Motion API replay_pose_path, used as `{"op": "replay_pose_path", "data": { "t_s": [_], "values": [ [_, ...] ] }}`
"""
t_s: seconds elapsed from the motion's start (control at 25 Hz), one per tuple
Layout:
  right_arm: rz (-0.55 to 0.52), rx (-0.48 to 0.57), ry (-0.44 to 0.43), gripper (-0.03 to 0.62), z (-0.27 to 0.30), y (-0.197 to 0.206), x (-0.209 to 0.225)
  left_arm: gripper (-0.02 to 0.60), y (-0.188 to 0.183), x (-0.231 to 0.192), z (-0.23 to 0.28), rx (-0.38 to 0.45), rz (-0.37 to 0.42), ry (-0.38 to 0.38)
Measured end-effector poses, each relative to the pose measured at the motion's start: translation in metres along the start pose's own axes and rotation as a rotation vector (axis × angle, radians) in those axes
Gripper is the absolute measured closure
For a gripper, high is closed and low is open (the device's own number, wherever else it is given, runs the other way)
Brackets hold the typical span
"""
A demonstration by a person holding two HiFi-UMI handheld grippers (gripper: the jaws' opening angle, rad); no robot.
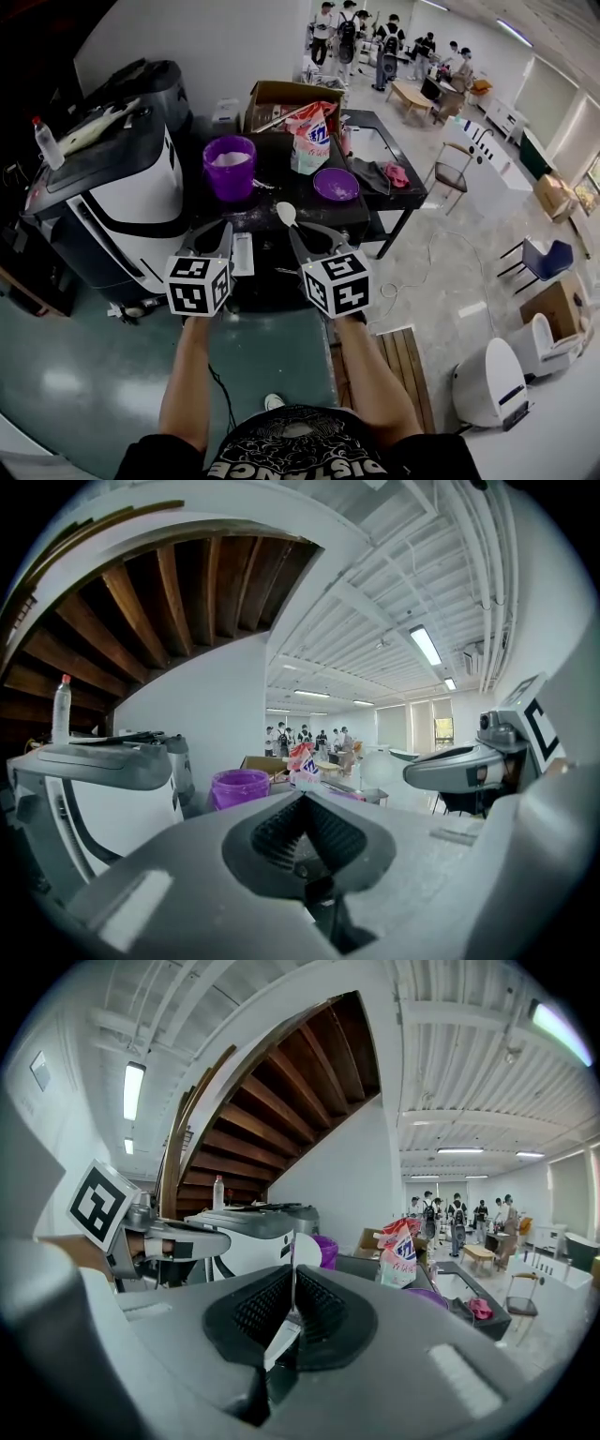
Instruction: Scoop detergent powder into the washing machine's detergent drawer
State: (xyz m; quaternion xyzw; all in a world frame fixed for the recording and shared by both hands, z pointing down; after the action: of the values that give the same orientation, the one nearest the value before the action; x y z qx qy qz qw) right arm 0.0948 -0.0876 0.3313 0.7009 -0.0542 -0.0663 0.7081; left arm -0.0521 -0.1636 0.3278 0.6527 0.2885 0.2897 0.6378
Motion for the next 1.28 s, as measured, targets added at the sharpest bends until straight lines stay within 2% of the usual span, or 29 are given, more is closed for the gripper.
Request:
{"op": "replay_pose_path", "data": {
  "t_s": [0.32, 0.72, 0.96, 1.28],
  "values": [
    [-0.003, -0.006, 0.003, 0.557, 0.014, 0.003, -0.011, 0.580, 0.002, -0.024, -0.003, 0.004, -0.009, -0.011],
    [-0.004, -0.005, -0.028, 0.557, 0.034, 0.006, -0.006, 0.580, 0.004, -0.030, 0.008, -0.001, 0.011, -0.014],
    [-0.022, 0.000, -0.069, 0.557, 0.066, 0.007, 0.006, 0.580, 0.007, -0.047, 0.027, -0.008, 0.023, -0.044],
    [-0.024, 0.003, -0.134, 0.557, 0.133, 0.015, 0.042, 0.580, 0.019, -0.083, 0.077, -0.030, 0.036, -0.112]
  ]
}}
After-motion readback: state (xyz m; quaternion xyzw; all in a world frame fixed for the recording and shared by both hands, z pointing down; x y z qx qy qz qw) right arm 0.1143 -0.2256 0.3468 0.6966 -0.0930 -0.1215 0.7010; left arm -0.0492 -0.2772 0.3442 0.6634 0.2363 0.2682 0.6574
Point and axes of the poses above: the fingertips, and each gripper's own axes: z forward along the fingers, x to its right, y out of its underside, the point moved 4 cm from there along -z, backward along the fingers, and after that the axes turned 13 degrees about x, right-handed, at the moved point
